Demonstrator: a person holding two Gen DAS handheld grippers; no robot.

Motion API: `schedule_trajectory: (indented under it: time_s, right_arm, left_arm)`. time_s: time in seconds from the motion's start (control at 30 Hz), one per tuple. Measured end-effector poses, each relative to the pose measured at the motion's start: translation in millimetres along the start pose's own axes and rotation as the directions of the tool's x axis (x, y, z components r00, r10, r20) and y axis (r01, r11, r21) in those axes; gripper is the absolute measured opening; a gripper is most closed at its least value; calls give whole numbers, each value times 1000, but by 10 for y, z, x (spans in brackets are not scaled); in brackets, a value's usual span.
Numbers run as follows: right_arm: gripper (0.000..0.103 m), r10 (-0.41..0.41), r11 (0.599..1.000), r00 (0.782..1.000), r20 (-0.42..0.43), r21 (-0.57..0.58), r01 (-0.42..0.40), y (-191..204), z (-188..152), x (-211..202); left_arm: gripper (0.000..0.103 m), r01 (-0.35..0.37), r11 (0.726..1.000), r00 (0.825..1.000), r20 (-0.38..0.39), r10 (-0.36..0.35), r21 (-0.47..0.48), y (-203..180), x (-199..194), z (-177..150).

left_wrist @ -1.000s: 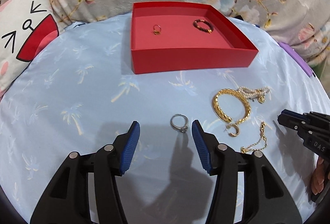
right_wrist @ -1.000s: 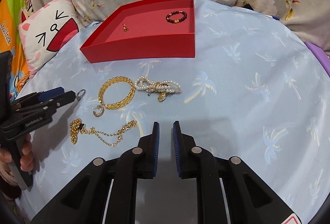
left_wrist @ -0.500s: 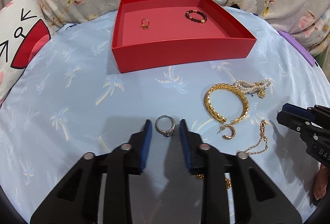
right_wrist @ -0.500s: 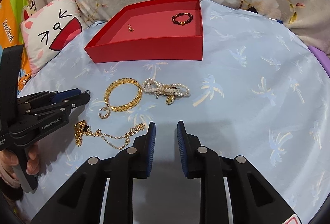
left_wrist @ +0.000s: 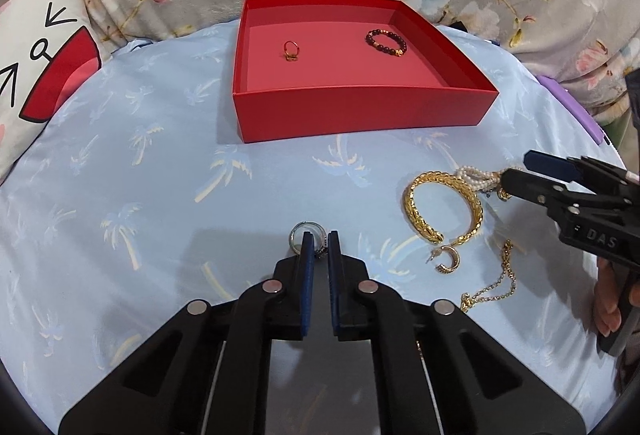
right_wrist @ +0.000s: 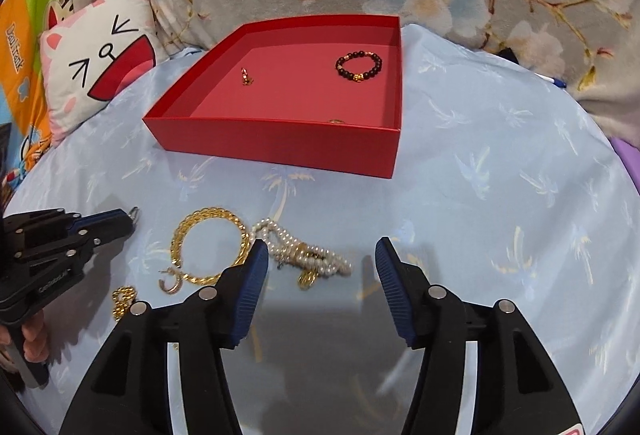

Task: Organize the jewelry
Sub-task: 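Grasp the pearl necklace with the right tool while the left tool regrasps the silver ring, then carry the silver ring with the left tool while the right tool carries the pearl necklace into the tray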

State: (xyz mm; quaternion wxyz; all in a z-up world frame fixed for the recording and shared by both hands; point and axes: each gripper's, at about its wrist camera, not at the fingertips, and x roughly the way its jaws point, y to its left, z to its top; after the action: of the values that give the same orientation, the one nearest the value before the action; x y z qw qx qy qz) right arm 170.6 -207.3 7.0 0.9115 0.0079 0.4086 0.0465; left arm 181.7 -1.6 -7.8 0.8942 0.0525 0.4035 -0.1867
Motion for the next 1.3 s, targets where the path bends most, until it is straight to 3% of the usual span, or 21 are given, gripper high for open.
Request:
schedule_trajectory:
  time_s: [0.1, 0.17, 0.23, 0.27, 0.3, 0.4, 0.53, 0.73, 0.87, 1.3]
  right_arm:
    - [49, 8, 1000, 999, -34, -15, -9, 30, 15, 104]
    - [26, 9, 1000, 999, -50, -27, -11, 58, -14, 119]
    - [15, 25, 999, 998, -61, -27, -26, 71, -44, 114]
    - [13, 25, 999, 998, -61, -25, -26, 79, -57, 104]
    - [13, 19, 1000, 998, -59, -23, -21, 86, -66, 94]
    - [12, 27, 1000, 998, -55, -5, -27, 78, -92, 64]
    - [12, 45, 999, 998, -53, 15, -44, 69, -122, 37]
    - [12, 52, 998, 997, -55, 30, -51, 83, -128, 43]
    - [12, 49, 998, 997, -53, 50, -46, 50, -125, 41]
    - [12, 40, 998, 999, 3, 57, -40, 37, -101, -118]
  left_arm:
    - [7, 2, 1000, 1000, -1, -2, 1, -3, -5, -5]
    - [7, 4, 1000, 1000, -3, -4, 6, -12, -14, -16]
    - [11, 9, 1000, 1000, -5, -9, 9, -19, -14, -25]
    - [20, 11, 1000, 1000, -8, -10, 11, -23, -10, -30]
    - [29, 13, 1000, 1000, -13, -13, 11, -27, -3, -34]
    - [40, -3, 1000, 1000, -7, 3, 3, -17, -13, -35]
    - [44, -11, 1000, 1000, -17, 11, -9, 7, 12, -26]
    - [40, -31, 1000, 999, -20, 31, 5, -36, 81, 48]
    - [20, -33, 999, 999, -19, 33, 8, -35, 110, 83]
    - [19, 2, 1000, 1000, -14, -2, 15, -47, 24, 50]
